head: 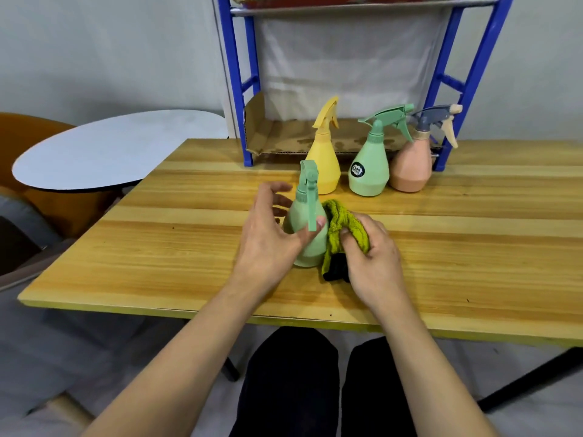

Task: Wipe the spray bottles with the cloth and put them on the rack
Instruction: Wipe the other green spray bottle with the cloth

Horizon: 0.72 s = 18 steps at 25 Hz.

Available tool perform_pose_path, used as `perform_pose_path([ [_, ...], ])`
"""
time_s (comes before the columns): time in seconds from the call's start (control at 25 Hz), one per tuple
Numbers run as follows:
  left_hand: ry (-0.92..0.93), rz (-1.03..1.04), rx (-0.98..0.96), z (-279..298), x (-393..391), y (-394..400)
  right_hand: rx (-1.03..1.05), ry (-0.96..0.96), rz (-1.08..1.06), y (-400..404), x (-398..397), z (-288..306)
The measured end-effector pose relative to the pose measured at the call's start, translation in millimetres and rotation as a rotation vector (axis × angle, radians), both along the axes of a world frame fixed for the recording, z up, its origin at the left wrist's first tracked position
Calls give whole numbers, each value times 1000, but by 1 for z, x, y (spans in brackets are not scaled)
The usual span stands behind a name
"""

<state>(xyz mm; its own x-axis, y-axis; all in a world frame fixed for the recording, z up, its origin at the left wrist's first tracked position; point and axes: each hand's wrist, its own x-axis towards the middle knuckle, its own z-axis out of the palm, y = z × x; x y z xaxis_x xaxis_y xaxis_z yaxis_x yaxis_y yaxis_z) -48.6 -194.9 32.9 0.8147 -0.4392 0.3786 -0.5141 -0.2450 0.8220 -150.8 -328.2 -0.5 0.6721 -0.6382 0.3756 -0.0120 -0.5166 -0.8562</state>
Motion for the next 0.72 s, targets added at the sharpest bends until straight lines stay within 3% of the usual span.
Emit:
perform_pose_path([
  [0.2,23,-226,73,27,20,16,146,-93,-16,0,0,0],
  [0.36,-67,-219,80,24,18,14,152,-231,9,18,5,22],
  [0.72,-135,-153,89,22,11,12,96,-90,-33,21,-2,11],
])
